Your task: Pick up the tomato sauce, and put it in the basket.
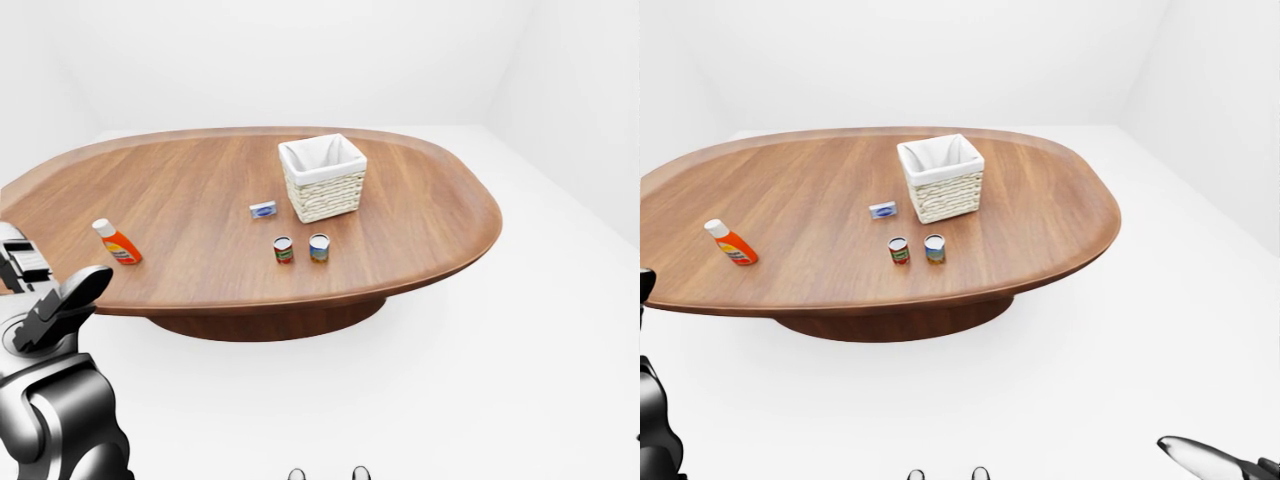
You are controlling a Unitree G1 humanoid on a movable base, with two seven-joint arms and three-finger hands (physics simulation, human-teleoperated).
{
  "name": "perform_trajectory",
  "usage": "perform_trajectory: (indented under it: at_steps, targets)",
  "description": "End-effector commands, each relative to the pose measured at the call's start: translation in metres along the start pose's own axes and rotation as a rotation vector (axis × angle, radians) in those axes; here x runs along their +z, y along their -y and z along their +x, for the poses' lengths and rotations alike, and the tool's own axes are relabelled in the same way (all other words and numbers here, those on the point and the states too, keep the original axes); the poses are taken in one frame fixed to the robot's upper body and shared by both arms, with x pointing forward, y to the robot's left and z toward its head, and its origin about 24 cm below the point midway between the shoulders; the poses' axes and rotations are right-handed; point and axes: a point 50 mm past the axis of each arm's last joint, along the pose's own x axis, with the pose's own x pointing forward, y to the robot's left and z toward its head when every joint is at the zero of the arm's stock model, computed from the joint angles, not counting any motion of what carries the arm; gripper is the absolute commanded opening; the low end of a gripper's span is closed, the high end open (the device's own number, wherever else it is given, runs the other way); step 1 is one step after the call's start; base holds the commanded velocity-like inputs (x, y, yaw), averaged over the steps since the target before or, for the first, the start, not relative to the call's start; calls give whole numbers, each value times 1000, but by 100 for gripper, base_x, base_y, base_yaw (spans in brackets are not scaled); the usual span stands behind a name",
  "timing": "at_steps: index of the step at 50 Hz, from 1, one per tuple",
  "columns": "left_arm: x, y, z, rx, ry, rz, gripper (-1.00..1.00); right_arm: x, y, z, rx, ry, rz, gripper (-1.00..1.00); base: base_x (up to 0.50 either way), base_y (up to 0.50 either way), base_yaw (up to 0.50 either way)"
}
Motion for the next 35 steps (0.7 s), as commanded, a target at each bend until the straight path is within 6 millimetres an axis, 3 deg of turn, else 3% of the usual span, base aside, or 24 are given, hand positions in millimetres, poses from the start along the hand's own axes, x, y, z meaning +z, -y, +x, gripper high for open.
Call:
perform_trajectory:
  at_steps: [1, 17, 35]
  targets:
    - [-2, -1, -1, -3, -6, 5, 100, -1, -1, 0, 3, -1, 1, 100, 0, -37, 0]
    - [-1, 0, 0, -1, -3, 2, 100, -1, -2, -1, 2, 2, 1, 100, 0, -35, 0]
    - [-2, 0, 0, -3, -6, 6, 100, -5, -5, 1, 14, -14, -20, 100, 9, 0, 0]
